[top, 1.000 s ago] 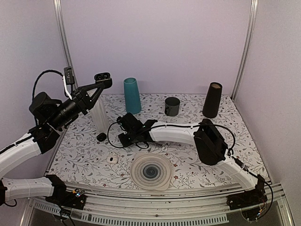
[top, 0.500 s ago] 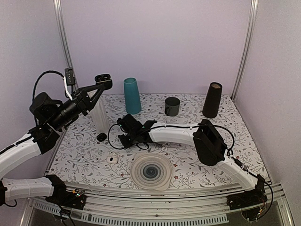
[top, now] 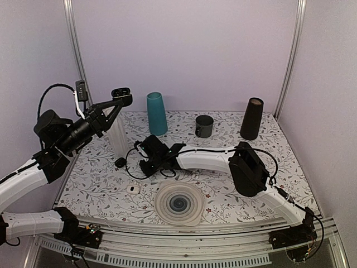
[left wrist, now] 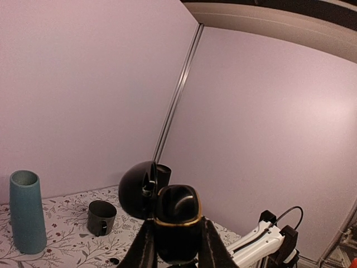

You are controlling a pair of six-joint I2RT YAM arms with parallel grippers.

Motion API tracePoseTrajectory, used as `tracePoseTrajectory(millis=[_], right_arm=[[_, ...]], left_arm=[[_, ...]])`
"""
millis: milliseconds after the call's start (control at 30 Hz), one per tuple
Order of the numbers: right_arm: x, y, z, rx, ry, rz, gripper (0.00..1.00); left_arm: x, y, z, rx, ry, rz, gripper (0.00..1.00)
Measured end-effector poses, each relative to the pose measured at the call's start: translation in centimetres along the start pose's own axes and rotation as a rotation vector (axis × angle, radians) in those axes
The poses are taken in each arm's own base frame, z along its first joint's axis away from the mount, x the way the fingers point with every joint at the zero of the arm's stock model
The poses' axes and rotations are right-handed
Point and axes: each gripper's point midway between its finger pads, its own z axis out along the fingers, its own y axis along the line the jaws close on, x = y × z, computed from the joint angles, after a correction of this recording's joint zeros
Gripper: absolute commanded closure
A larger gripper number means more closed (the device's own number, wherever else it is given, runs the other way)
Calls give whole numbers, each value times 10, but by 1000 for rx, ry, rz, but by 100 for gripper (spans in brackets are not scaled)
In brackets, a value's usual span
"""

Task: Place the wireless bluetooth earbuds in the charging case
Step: Move the right earbud to the center of the board.

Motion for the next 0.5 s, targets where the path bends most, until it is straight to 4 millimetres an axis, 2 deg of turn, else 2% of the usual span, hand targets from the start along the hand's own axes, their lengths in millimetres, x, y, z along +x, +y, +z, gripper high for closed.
tracePoseTrajectory(millis=[133,333,500], right_arm=[[0,1,0,-3,-3,-18,71],[-1,1,0,-3,-6,-30,64],[-6,0,1,-8,-23,-26,64]], left_arm=[[0,0,0,0,1,0,100],[1,0,0,1,3,-1,100],[2,0,0,1,7,-2,100]])
